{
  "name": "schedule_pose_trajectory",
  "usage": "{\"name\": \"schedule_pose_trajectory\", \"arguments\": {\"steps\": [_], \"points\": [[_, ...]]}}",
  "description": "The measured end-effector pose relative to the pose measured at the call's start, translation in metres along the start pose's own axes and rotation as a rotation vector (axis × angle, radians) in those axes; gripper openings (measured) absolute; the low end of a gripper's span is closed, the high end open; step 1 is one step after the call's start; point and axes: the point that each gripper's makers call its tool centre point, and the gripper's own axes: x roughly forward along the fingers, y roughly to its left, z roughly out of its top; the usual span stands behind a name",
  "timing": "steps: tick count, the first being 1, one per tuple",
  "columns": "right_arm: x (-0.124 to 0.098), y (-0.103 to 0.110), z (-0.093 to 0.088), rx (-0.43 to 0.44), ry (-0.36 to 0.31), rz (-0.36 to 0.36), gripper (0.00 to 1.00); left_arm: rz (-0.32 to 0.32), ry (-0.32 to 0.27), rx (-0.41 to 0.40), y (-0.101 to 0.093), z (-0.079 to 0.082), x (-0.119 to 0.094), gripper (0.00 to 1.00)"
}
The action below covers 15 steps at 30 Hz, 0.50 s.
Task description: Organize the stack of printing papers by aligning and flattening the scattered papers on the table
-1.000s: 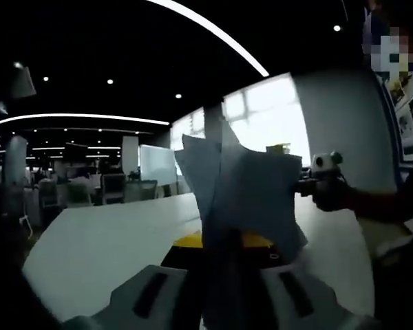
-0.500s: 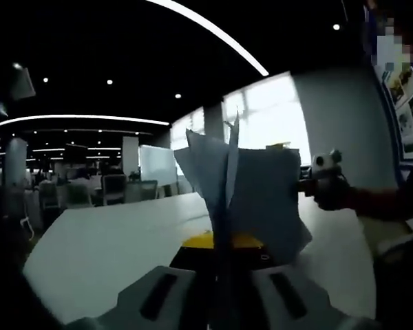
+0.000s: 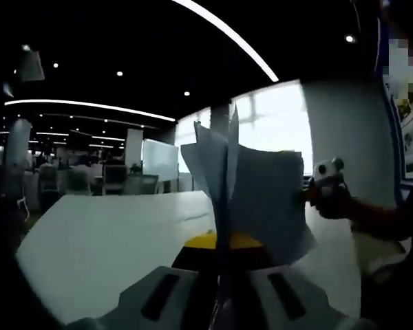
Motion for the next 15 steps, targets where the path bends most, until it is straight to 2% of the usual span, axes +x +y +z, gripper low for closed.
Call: {"name": "schedule_pose_trajectory", "arguments": {"steps": [4, 6, 8, 10, 13, 15], "points": [[0.0, -0.004, 0.001, 0.051, 0.03, -0.036, 0.0, -0.034, 0.048, -0.138, -0.006, 0.002, 0.002, 0.06], [-0.001, -0.004, -0.002, 0.094, 0.048, -0.039, 0.0, -0.058, 0.054, -0.205, -0.011, 0.004, 0.002, 0.06], [-0.002, -0.004, -0.005, 0.139, 0.064, -0.035, 0.0, -0.061, 0.053, -0.219, -0.012, 0.007, 0.001, 0.06], [-0.003, -0.007, -0.011, 0.228, 0.084, -0.037, 0.0, -0.058, 0.064, -0.239, -0.011, 0.007, 0.0, 0.06], [-0.003, -0.008, -0.015, 0.346, 0.099, -0.01, 0.0, -0.073, 0.116, -0.325, -0.013, 0.002, 0.0, 0.06], [-0.001, -0.012, -0.018, 0.385, 0.11, -0.006, 0.0, -0.079, 0.162, -0.365, -0.013, -0.008, 0.001, 0.06]]}}
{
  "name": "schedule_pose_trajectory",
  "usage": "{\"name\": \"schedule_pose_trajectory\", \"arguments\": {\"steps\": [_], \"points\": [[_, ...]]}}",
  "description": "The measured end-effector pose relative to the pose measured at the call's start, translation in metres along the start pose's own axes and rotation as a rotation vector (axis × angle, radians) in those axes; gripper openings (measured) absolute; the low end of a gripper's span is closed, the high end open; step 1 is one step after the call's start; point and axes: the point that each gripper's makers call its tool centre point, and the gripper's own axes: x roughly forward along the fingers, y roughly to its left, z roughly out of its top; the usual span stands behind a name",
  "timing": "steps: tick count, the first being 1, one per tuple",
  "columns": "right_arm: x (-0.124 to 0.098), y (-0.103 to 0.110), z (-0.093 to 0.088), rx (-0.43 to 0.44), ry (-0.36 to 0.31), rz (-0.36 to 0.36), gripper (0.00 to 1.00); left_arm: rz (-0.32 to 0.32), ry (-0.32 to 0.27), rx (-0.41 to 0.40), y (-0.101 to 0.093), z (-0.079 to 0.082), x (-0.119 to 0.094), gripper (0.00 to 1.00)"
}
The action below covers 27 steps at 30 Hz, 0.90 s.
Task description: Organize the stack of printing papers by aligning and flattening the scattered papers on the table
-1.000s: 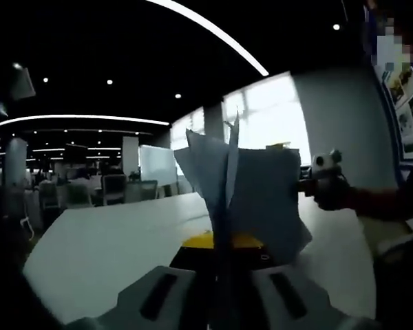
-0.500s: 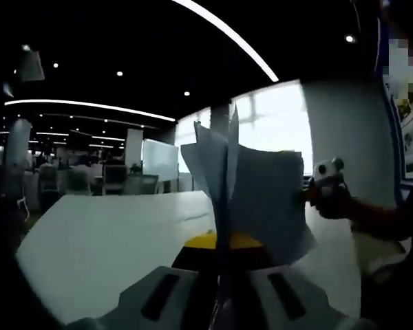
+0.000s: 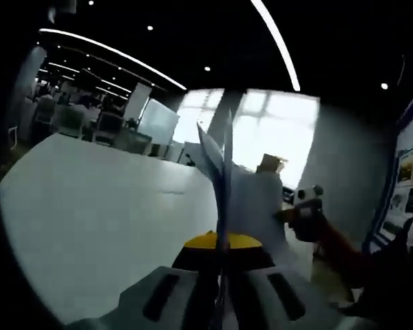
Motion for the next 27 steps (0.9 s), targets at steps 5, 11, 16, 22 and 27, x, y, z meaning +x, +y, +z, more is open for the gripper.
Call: {"name": "schedule_pose_trajectory", "arguments": {"steps": [5, 11, 16, 22, 27], "points": [[0.006, -0.012, -0.011, 0.081, 0.028, -0.018, 0.0, 0.051, 0.061, -0.006, 0.019, -0.021, 0.006, 0.06], [0.017, -0.042, -0.023, 0.144, 0.026, -0.087, 0.0, 0.141, 0.098, 0.054, 0.046, -0.041, 0.016, 0.06], [0.024, -0.062, -0.025, 0.131, -0.028, -0.147, 0.0, 0.19, 0.079, 0.006, 0.066, -0.053, 0.028, 0.07], [0.032, -0.089, -0.034, 0.088, -0.022, -0.238, 0.0, 0.29, 0.091, 0.162, 0.084, -0.061, 0.035, 0.12], [0.034, -0.099, -0.042, 0.002, -0.002, -0.296, 0.0, 0.331, 0.105, 0.237, 0.093, -0.066, 0.035, 0.17]]}}
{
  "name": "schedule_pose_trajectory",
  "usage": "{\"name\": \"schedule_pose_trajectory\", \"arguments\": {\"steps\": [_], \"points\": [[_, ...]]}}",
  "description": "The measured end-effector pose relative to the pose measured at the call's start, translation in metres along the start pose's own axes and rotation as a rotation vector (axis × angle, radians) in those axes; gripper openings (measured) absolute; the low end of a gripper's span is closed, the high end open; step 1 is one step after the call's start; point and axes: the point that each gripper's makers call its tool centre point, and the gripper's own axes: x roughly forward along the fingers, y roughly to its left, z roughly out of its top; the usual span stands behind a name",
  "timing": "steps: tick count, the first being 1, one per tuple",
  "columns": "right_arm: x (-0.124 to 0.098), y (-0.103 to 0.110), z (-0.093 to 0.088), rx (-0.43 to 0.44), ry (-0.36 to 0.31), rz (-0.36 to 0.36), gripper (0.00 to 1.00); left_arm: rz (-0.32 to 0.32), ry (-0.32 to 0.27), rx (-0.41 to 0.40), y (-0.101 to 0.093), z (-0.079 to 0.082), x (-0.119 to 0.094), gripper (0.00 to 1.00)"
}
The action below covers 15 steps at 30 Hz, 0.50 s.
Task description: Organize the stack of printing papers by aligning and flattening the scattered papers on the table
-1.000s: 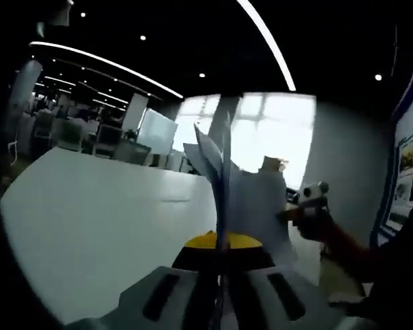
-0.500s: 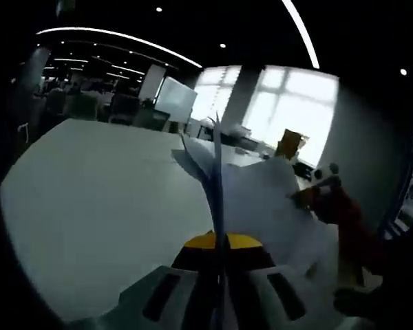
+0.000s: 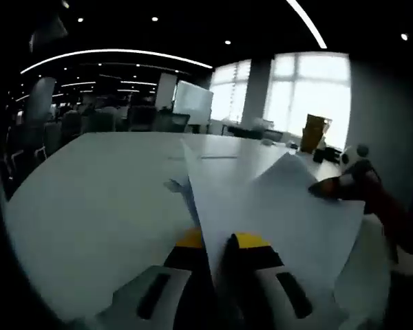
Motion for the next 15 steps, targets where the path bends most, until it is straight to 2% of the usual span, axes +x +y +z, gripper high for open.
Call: {"name": "schedule_pose_trajectory", "arguments": {"steps": [4, 7, 9, 13, 15], "points": [[0.002, -0.007, -0.002, -0.056, 0.001, -0.033, 0.02, 0.055, 0.011, 0.096, -0.004, -0.009, -0.002, 0.24], [0.001, -0.005, 0.007, -0.136, -0.06, -0.048, 0.06, 0.059, 0.011, 0.1, -0.005, -0.014, -0.003, 0.37], [0.001, -0.006, 0.005, -0.142, -0.053, -0.063, 0.11, 0.053, 0.008, 0.085, -0.004, -0.014, -0.003, 0.43], [0.002, -0.013, 0.006, -0.148, -0.049, -0.085, 0.18, 0.045, -0.036, 0.058, -0.009, -0.007, -0.009, 0.58], [0.002, -0.017, 0.007, -0.144, -0.053, -0.105, 0.23, 0.038, -0.043, 0.045, -0.011, -0.007, -0.013, 0.6]]}}
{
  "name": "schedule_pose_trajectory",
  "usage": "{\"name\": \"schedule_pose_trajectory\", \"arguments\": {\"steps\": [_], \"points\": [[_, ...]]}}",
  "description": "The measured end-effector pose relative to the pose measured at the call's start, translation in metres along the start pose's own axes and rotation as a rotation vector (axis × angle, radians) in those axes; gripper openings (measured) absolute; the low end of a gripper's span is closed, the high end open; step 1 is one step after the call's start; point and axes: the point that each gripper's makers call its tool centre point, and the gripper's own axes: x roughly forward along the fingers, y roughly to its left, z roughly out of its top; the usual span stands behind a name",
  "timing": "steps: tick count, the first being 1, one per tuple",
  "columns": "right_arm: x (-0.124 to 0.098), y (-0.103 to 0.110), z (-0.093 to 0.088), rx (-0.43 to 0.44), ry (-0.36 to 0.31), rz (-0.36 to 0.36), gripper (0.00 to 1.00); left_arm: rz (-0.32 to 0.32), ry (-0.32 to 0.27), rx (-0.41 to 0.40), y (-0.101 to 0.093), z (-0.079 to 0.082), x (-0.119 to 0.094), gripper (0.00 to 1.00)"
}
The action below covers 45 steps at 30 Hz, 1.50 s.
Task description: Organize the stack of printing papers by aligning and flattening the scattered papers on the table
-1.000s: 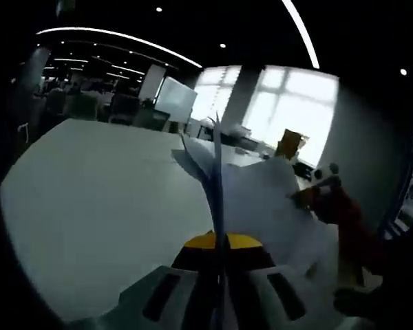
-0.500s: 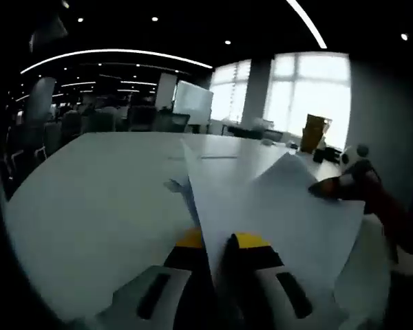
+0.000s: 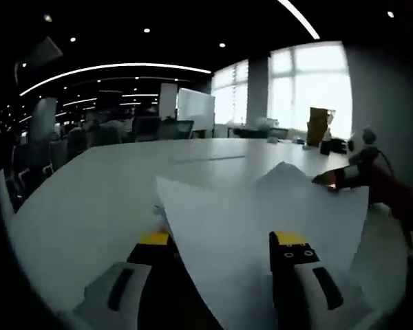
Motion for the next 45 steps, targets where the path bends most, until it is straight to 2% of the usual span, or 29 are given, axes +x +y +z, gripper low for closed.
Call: {"name": "schedule_pose_trajectory", "arguments": {"steps": [2, 6, 9, 14, 17, 20, 24, 26, 29, 33, 34, 36, 37, 38, 41, 45], "points": [[0.001, -0.002, -0.001, 0.012, 0.008, -0.001, 0.25, 0.001, 0.004, -0.002, -0.002, -0.001, -0.003, 0.61], [0.002, -0.007, 0.001, 0.012, 0.001, -0.011, 0.28, 0.023, 0.031, 0.046, 0.001, -0.006, -0.005, 0.63], [0.002, -0.011, 0.003, 0.015, -0.007, -0.025, 0.31, 0.023, 0.031, 0.031, 0.001, -0.007, -0.009, 0.64], [0.003, -0.012, 0.001, -0.008, 0.006, -0.034, 0.34, 0.008, 0.025, 0.005, -0.006, -0.004, -0.014, 0.76], [0.003, -0.011, 0.0, -0.007, 0.009, -0.029, 0.34, -0.031, 0.03, 0.02, -0.017, -0.003, -0.019, 0.83], [0.002, -0.011, 0.0, 0.003, 0.008, -0.023, 0.34, -0.102, 0.042, 0.038, -0.032, -0.002, -0.025, 0.88], [0.002, -0.01, 0.0, 0.005, 0.009, -0.018, 0.35, -0.154, 0.081, 0.077, -0.042, -0.009, -0.029, 0.96], [0.001, -0.009, -0.001, 0.004, 0.009, -0.017, 0.37, -0.146, 0.103, 0.107, -0.042, -0.013, -0.03, 0.97], [-0.001, -0.007, 0.0, 0.005, 0.004, -0.007, 0.4, -0.143, 0.124, 0.195, -0.045, -0.019, -0.035, 0.97], [-0.005, -0.009, 0.004, 0.015, -0.026, -0.015, 0.48, -0.145, 0.137, 0.22, -0.046, -0.025, -0.038, 0.97], [-0.006, -0.008, 0.004, 0.013, -0.03, -0.013, 0.5, -0.14, 0.142, 0.245, -0.043, -0.027, -0.039, 0.97], [-0.007, -0.007, 0.004, 0.011, -0.031, -0.007, 0.51, -0.114, 0.114, 0.318, -0.036, -0.023, -0.037, 0.97], [-0.008, -0.006, 0.004, 0.008, -0.032, -0.003, 0.53, -0.117, 0.127, 0.355, -0.035, -0.025, -0.037, 0.97], [-0.009, -0.005, 0.004, 0.001, -0.036, 0.005, 0.55, -0.123, 0.112, 0.332, -0.037, -0.023, -0.037, 0.97], [-0.012, -0.001, 0.004, -0.016, -0.041, 0.019, 0.66, -0.15, 0.129, 0.327, -0.039, -0.025, -0.037, 0.97], [-0.015, 0.006, -0.005, -0.066, -0.013, 0.026, 0.67, -0.163, 0.122, 0.323, -0.039, -0.024, -0.036, 0.97]]}}
